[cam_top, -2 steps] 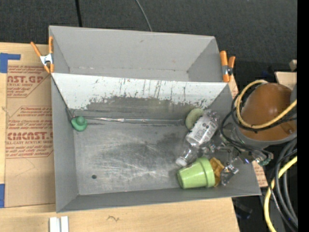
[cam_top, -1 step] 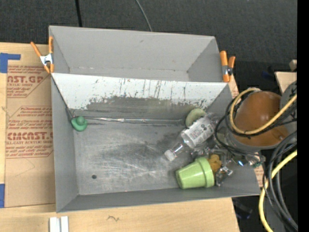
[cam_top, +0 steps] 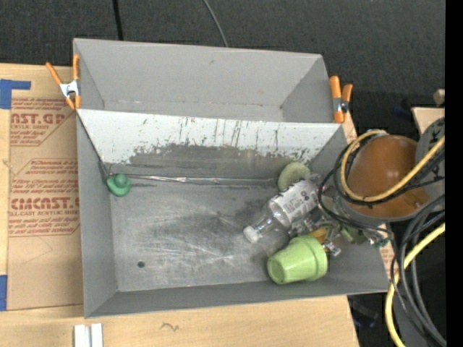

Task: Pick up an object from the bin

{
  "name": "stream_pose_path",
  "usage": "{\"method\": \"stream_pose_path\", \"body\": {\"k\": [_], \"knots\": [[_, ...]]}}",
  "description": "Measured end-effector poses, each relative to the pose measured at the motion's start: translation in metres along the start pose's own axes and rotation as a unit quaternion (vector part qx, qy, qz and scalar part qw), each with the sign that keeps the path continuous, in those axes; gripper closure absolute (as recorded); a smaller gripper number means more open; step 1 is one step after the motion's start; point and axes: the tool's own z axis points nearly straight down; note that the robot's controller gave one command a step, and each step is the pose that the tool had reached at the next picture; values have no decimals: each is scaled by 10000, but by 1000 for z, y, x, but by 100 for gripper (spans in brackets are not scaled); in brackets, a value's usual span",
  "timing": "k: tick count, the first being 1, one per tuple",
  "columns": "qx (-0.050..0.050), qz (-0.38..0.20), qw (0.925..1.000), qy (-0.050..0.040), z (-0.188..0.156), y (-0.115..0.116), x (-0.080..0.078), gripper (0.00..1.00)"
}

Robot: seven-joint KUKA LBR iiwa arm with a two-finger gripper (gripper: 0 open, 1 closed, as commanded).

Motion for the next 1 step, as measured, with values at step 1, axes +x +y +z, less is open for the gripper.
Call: {"method": "stream_pose_path", "body": {"k": [1], "knots": [[1,0,10000,0,0,0,0,100]]}}
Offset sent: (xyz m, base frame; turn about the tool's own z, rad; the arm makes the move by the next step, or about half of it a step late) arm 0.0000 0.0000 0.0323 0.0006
